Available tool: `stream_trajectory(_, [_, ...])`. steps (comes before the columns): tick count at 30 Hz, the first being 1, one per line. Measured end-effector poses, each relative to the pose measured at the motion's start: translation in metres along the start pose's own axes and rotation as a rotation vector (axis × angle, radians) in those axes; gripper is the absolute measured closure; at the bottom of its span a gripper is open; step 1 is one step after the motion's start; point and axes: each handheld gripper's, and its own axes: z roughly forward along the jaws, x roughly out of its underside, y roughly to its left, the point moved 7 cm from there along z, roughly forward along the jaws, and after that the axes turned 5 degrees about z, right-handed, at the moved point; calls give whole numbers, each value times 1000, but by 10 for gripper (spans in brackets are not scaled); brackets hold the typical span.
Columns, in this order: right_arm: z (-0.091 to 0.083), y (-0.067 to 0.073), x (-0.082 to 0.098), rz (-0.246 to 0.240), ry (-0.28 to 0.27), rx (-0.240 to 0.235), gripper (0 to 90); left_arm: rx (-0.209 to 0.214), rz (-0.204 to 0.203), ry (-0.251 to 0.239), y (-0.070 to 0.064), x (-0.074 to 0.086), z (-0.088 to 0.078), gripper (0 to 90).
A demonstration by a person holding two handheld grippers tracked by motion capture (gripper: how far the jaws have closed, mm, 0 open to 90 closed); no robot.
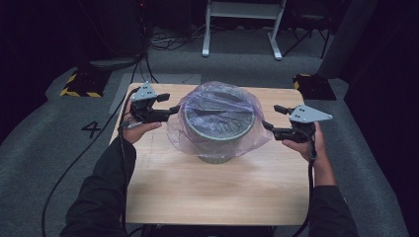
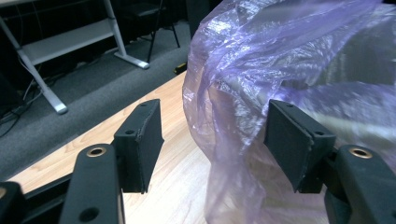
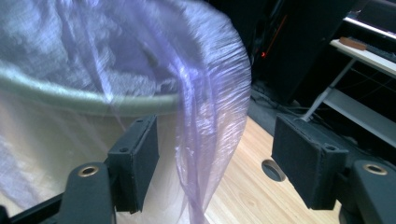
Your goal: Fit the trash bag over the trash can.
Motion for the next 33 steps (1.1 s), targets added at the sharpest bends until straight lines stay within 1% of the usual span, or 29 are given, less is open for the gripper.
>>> stream_trajectory(1, [5, -1, 1, -21, 28, 25, 328, 1, -1, 1, 1, -1, 3, 369])
stream_trajectory(2, [9, -4, 1, -30, 55, 48, 341, 12, -9, 0, 2, -2, 6, 386])
stream_trajectory(3, [13, -7, 1, -29, 65, 54, 353, 19, -14, 0, 2, -4, 9, 394])
stream_trajectory(5, [19, -11, -1, -11, 62, 45, 377, 20, -2, -15, 2, -9, 14, 470])
stream_trajectory(6, [22, -11, -1, -7, 67, 34, 381, 35, -1, -23, 2, -11, 16, 499])
stream_trajectory(7, [24, -12, -2, -9, 73, 24, 382, 34, -7, -26, 2, -12, 19, 526])
stream_trajectory(8, [27, -12, -3, -14, 78, 19, 390, 29, 4, -26, 2, -13, 22, 569])
stream_trajectory(9, [30, -12, -3, -25, 90, 21, 401, 26, 10, -22, 2, -14, 24, 615])
stream_trajectory(10, [32, -13, -5, -41, 98, 38, 408, 24, 12, -19, 2, -15, 26, 645])
stream_trajectory(11, [33, -14, -7, -50, 95, 47, 429, 24, 18, -18, 2, -16, 28, 673])
stream_trajectory(13, [34, -14, -12, -43, 82, 41, 464, 30, 23, -14, 2, -19, 31, 726])
stream_trajectory(14, [35, -14, -14, -48, 85, 43, 484, 27, 26, -12, 3, -21, 32, 746])
stream_trajectory(15, [37, -14, -15, -57, 90, 44, 533, 23, 26, -10, 3, -22, 34, 758])
stream_trajectory(16, [38, -15, -16, -66, 99, 46, 601, 17, 27, -11, 4, -24, 36, 786])
stream_trajectory(17, [39, -16, -17, -73, 103, 55, 642, 20, 23, -6, 4, -25, 39, 810])
stream_trajectory(18, [40, -16, -18, -65, 96, 51, 710, 20, 27, 6, 4, -25, 43, 831])
stream_trajectory(19, [41, -16, -19, -51, 86, 30, 765, 10, 32, 17, 4, -25, 46, 856])
stream_trajectory(21, [45, -20, -20, -21, 80, 41, 841, 4, 32, 28, 4, -25, 52, 894])
stream_trajectory(23, [49, -24, -20, 20, 73, 57, 864, 3, 20, 40, 6, -25, 57, 898])
stream_trajectory(26, [56, -32, -19, 87, 63, 91, 896, 8, -29, 27, 9, -24, 62, 899])
stream_trajectory(27, [58, -36, -17, 106, 67, 105, 900, -1, -36, 37, 10, -22, 65, 899])
stream_trajectory(29, [63, -41, -12, 154, 76, 116, 900, -7, -43, 61, 11, -18, 70, 899])
stream_trajectory(30, [66, -44, -9, 170, 85, 126, 900, -9, -57, 66, 11, -16, 72, 899])
stream_trajectory(31, [68, -46, -6, 182, 96, 134, 900, -4, -72, 62, 11, -15, 75, 899])
stream_trajectory(32, [70, -47, -4, 196, 99, 132, 900, 6, -82, 65, 10, -13, 77, 899])
stream_trajectory(33, [73, -49, -1, 210, 111, 137, 900, 6, -88, 68, 10, -11, 79, 899])
